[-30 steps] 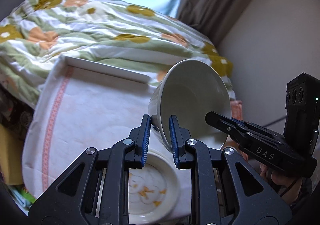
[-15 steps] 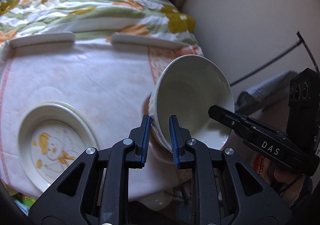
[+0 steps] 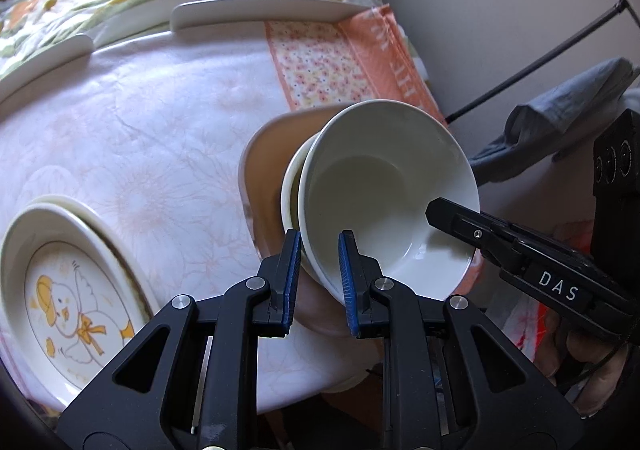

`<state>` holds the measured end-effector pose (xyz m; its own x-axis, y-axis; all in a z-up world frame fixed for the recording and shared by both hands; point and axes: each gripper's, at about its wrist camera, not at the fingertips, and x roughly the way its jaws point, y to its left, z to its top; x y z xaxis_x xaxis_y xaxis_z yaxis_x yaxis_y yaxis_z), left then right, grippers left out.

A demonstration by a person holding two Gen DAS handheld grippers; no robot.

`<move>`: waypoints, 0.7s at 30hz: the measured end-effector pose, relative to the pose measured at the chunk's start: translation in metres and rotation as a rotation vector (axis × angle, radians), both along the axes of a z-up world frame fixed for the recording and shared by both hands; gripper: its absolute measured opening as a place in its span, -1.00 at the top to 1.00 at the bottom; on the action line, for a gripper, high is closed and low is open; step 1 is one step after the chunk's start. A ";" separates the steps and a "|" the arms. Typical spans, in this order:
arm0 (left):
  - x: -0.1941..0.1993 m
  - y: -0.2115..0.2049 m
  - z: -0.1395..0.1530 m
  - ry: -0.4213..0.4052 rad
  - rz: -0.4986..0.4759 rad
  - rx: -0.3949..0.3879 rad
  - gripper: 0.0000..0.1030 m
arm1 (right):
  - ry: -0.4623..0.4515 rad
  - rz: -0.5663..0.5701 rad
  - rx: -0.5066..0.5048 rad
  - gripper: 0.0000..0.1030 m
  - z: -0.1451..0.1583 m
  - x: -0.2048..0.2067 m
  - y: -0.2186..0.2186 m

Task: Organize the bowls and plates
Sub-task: 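Lift the small white bowl with both grippers and carry it over the cream bowl, then lower the white bowl into the cream bowl and open both grippers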

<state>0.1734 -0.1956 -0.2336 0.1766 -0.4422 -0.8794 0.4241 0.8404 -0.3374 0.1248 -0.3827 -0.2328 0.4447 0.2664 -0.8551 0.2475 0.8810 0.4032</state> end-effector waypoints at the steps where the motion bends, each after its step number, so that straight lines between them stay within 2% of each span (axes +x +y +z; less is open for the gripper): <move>1: 0.000 0.000 0.001 -0.008 -0.008 0.009 0.67 | 0.003 -0.003 0.003 0.72 -0.002 0.000 -0.001; 13: 0.001 -0.023 0.004 -0.115 -0.096 0.169 0.67 | 0.019 -0.006 -0.036 0.72 -0.002 0.005 -0.001; 21: 0.001 -0.026 0.003 -0.132 -0.100 0.189 0.67 | 0.021 0.010 -0.059 0.72 -0.003 0.006 0.000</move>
